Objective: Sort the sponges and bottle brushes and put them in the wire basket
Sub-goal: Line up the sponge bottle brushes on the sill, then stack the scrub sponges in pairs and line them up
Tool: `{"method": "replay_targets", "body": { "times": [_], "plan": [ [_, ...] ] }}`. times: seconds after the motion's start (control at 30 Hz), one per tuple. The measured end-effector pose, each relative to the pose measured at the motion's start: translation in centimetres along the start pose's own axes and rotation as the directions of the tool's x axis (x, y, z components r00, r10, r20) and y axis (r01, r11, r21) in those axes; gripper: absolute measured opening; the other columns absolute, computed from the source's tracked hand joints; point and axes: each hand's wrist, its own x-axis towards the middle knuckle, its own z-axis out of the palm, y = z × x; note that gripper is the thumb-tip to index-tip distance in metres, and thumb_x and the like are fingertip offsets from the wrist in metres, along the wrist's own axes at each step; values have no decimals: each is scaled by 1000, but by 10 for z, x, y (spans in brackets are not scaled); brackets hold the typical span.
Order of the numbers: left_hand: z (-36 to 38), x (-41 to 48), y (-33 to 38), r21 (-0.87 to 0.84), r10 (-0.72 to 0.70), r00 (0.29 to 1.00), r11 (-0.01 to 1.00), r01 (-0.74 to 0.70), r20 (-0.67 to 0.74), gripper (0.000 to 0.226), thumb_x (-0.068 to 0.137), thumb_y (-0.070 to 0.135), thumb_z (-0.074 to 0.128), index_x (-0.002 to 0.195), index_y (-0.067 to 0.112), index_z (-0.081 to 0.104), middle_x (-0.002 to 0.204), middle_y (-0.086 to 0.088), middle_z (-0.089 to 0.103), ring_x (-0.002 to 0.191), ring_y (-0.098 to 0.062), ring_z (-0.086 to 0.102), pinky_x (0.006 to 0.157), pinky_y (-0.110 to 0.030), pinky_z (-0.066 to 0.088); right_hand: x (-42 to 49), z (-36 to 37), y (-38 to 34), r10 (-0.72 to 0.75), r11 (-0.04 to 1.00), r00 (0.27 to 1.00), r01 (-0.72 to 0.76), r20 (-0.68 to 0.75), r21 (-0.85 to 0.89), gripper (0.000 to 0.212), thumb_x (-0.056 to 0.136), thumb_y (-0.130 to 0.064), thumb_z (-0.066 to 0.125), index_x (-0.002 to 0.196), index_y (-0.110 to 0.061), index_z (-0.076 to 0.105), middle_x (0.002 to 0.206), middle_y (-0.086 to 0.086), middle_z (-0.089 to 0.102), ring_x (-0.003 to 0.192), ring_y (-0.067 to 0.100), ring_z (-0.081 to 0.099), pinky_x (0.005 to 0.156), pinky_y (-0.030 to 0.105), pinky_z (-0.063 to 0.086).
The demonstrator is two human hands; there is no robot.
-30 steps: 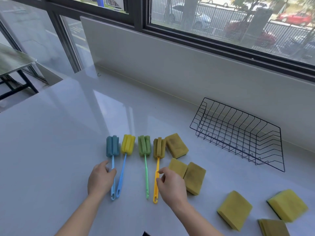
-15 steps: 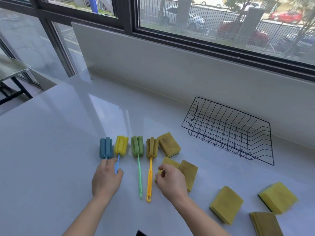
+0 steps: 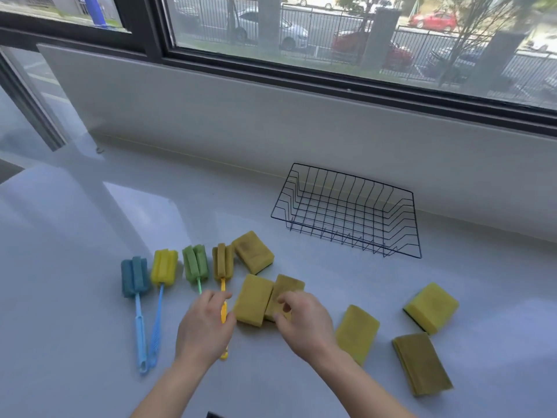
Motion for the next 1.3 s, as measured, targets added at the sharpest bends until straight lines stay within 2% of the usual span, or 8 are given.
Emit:
{"method": "replay_targets", "body": {
  "times": [0.33,0.53,0.63,0.83,1.0,1.13,1.23,1.3],
  "plan": [
    [43,-9,73,-1,297,939,953,-302,173,33,81,29,67,114,23,65,100,7,58,96,-19,57,72,-32,48,-46,-42,89,201,979,975,-204,-97,-26,29,91,-34,60,119,-27,68,111,-9,65,112,16,54,88,27,43],
    [77,-21,125,-110,458,854,889,-445,248,34,88,34,60,119,22,61,105,5,56,101,-17,55,86,-30,46,-80,-63,137,299,932,913,-341,-276,-120,29,78,-17,76,108,-15,75,104,5,69,100,31,60,88,41,52],
    [97,-26,159,-122,446,831,894,-431,333,45,88,45,55,130,27,52,114,4,51,110,-18,50,93,-32,44,-91,-73,159,358,882,878,-430,-318,-193,36,73,-21,82,108,-16,75,108,7,69,99,35,61,79,45,54],
    [129,-28,207,121,293,824,911,-395,486,86,70,75,56,139,29,35,121,-2,43,116,-23,41,93,-35,44,-102,-79,189,474,809,861,-509,-185,-295,73,79,-65,64,144,-36,46,146,-2,43,128,27,42,101,35,43],
    [141,-34,213,207,281,814,877,-433,509,75,69,53,62,134,24,39,119,-5,39,111,-26,40,91,-33,44,-105,-77,199,495,831,861,-509,-119,-224,77,78,-58,68,146,-37,39,144,-3,39,125,24,41,101,32,43],
    [142,-29,214,16,235,813,958,-288,533,69,76,38,56,142,29,37,125,-1,46,117,-22,46,96,-31,42,-106,-80,203,516,846,848,-527,-124,-86,67,79,-40,64,143,-34,46,138,-3,46,123,23,45,102,31,43],
    [139,-23,215,-366,142,782,923,117,607,55,86,21,53,140,31,45,120,8,60,105,-11,60,91,-32,51,-109,-92,202,580,793,805,-523,-124,312,55,82,-31,67,135,-43,57,124,-13,62,117,13,56,97,28,46],
    [137,-22,209,-458,75,788,846,274,611,50,91,15,50,137,35,46,116,8,64,99,-9,63,83,-30,54,-111,-100,201,623,624,780,-443,-67,644,37,85,-27,64,111,-53,69,101,-21,72,95,2,64,80,23,50]
  ]
}}
